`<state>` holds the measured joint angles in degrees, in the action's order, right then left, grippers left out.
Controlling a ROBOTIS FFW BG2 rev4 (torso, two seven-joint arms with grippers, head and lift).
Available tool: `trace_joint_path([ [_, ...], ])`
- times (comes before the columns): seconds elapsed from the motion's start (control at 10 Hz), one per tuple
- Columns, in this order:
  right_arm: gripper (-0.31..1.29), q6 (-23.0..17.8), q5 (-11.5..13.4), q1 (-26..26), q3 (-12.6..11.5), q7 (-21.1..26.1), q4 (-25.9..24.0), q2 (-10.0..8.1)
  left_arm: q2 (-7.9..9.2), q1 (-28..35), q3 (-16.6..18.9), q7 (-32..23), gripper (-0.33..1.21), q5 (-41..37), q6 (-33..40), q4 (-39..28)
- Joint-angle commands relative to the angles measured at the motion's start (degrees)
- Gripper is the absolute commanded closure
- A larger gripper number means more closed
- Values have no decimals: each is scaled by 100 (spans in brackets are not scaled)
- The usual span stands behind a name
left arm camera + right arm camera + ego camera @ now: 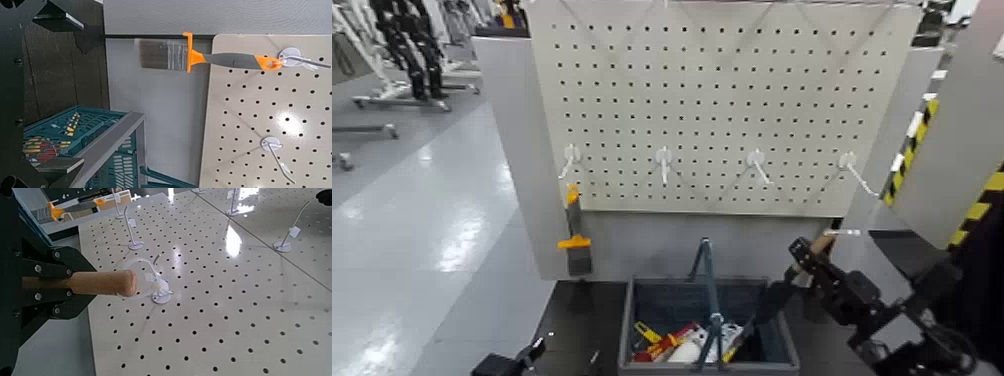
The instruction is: Put the tool with the wooden handle into the crate.
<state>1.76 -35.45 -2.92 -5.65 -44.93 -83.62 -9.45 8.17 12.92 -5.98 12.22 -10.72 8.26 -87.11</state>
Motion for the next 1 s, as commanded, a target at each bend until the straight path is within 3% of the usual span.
trace_joint_path([
  [0.1,116,-220,-392,-156,468,11,584,75,0,0,0,0,11,0,0,1],
  [0.5,115,-193,-445,-244,899,222,865,110,0,0,0,9,11,-9,9,1],
  [0.6,108,-167,-489,-253,952,248,883,110,0,0,-9,9,11,-9,9,1],
  [0.9,20,-132,-489,-244,908,239,786,92,0,9,0,9,11,-9,18,-8],
  [1.0,11,-132,-445,-235,846,248,742,92,0,9,9,9,11,-9,18,-17],
])
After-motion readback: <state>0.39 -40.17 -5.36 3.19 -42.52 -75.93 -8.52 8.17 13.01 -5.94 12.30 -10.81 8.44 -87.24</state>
